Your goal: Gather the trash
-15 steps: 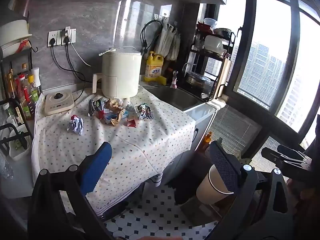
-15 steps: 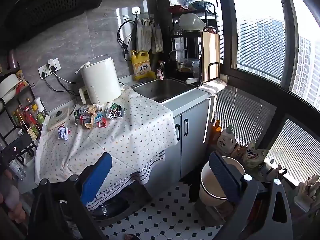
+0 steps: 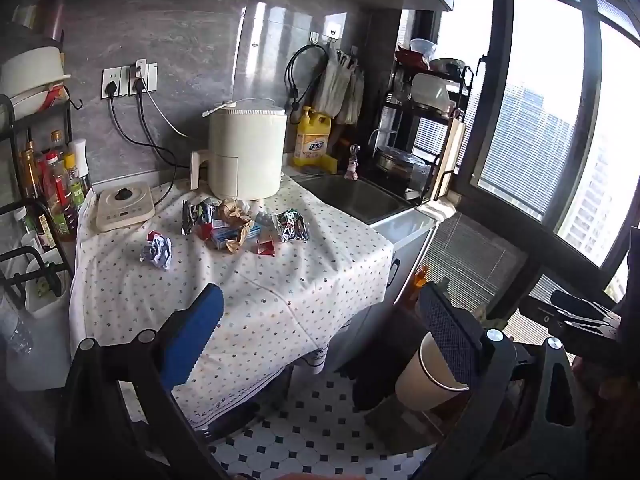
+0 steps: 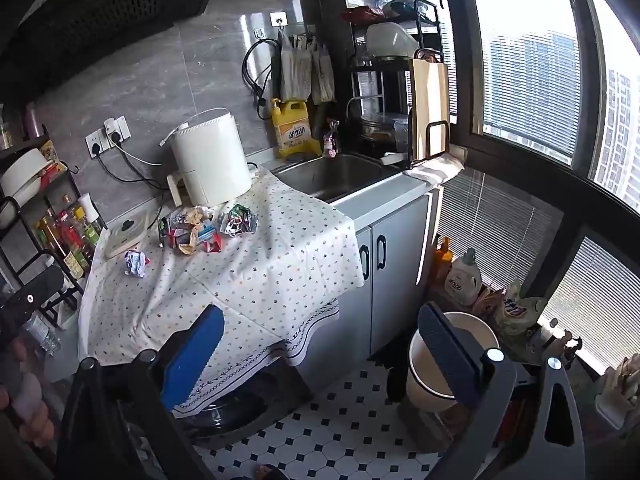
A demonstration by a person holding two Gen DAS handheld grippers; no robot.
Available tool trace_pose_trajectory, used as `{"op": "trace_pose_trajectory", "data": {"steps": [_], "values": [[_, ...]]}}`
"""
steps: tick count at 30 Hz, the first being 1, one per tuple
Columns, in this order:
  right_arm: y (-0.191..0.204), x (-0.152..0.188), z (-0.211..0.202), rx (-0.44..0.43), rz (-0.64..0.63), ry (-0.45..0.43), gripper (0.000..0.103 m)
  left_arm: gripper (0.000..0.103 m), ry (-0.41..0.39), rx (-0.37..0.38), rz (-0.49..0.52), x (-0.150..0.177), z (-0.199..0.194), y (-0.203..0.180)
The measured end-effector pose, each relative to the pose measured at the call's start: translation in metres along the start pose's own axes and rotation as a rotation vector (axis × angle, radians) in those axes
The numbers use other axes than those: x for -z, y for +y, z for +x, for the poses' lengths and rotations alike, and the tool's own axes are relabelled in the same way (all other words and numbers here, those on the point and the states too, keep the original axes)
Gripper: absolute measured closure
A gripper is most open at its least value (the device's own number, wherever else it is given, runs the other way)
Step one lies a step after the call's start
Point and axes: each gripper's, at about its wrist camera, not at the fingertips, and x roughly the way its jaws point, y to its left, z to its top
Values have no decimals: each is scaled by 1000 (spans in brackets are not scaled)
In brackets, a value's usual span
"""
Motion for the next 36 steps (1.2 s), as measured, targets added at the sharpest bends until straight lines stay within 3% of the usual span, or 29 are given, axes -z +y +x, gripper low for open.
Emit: {"op": "trace_pose_trajectory", "data": {"steps": [36], "values": [[-15, 2, -11, -27, 7, -15, 8, 6, -3, 1, -10, 7, 2, -11]]}}
